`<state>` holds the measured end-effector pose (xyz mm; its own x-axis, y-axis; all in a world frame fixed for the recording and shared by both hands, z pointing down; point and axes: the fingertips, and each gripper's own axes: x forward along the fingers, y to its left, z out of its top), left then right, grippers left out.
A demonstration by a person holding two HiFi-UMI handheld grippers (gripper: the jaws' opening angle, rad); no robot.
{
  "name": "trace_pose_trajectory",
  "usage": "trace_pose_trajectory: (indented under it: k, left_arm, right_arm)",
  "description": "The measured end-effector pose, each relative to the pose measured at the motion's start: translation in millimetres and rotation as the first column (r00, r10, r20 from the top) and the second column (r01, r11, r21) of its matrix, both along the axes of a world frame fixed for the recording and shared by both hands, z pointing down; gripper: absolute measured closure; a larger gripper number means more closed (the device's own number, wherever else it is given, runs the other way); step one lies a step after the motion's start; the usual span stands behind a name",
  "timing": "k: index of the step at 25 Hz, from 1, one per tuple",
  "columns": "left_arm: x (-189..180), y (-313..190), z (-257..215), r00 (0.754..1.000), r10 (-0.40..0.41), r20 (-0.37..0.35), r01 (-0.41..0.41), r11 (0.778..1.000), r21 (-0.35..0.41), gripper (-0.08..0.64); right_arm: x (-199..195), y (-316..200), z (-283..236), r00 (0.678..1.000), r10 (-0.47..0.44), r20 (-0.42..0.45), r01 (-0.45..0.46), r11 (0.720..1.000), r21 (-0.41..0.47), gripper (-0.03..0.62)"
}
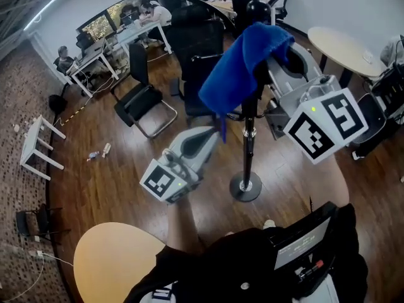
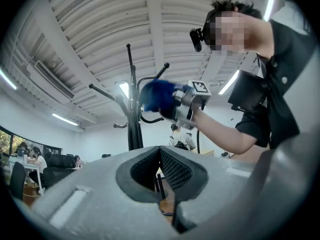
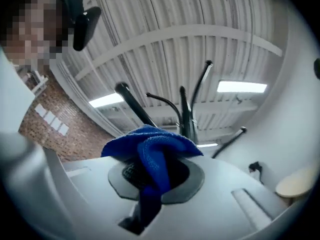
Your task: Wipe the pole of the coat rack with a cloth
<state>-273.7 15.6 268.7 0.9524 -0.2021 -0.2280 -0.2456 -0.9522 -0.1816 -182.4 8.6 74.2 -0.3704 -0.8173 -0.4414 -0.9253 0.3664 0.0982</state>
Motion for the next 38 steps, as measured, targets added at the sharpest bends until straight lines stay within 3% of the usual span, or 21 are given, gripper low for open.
trace_pose_trajectory:
  k: [2, 7, 10, 12, 14, 18, 22, 28, 33, 38]
  left_arm:
    - [-1.6, -3.2, 18.0, 1.0, -0.003, -0.008, 0.002, 0.999, -0.035, 0.56]
    - [5.9, -32.0, 96.5, 0.998, -0.055, 0.031, 0.06, 0.983, -0.172, 0.56]
    - [19.2, -47.7, 150.8, 0.994, -0.085, 0.074, 0.103, 0.956, -0.275, 0.56]
    - [25.5, -54.3, 182.9, 0.99, -0.1, 0.103, 0.129, 0.935, -0.33, 0.56]
    - [34.2, -59.2, 218.7, 0.981, -0.12, 0.151, 0.163, 0.935, -0.315, 0.56]
    - [47.0, -50.2, 260.9, 0.98, -0.139, 0.144, 0.177, 0.939, -0.296, 0.56]
    - [49.0, -47.4, 271.6, 0.985, -0.167, 0.049, 0.173, 0.973, -0.153, 0.56]
    - [52.9, -60.9, 367.8, 0.979, -0.205, 0.019, 0.206, 0.977, -0.056, 0.56]
    - [66.9, -48.5, 460.6, 0.982, -0.189, 0.022, 0.19, 0.981, -0.04, 0.56]
    - [77.2, -42.6, 514.7, 0.985, -0.169, 0.036, 0.17, 0.984, -0.047, 0.56]
  right_arm:
    - [30.0, -19.1, 47.9, 0.997, 0.061, 0.042, -0.057, 0.994, -0.092, 0.561]
    - [101.2, -20.9, 195.8, 0.979, 0.106, 0.172, -0.054, 0.957, -0.286, 0.561]
    - [130.5, -28.6, 302.7, 0.977, 0.119, 0.179, -0.024, 0.89, -0.455, 0.561]
    - [124.0, -39.9, 369.6, 0.983, 0.082, 0.163, 0.022, 0.834, -0.552, 0.561]
    - [107.3, -52.5, 413.0, 0.992, 0.01, 0.125, 0.065, 0.814, -0.577, 0.561]
    - [82.8, -63.8, 443.7, 0.99, -0.034, 0.135, 0.099, 0.853, -0.513, 0.561]
    - [67.7, -67.8, 440.2, 0.995, -0.085, 0.05, 0.098, 0.924, -0.37, 0.561]
    - [49.4, -76.6, 511.5, 0.995, -0.08, -0.056, 0.067, 0.978, -0.196, 0.561]
    - [48.2, -73.2, 605.4, 0.994, -0.031, -0.102, 0.013, 0.984, -0.178, 0.561]
    - [49.6, -77.2, 735.5, 0.995, -0.059, -0.08, 0.031, 0.949, -0.313, 0.561]
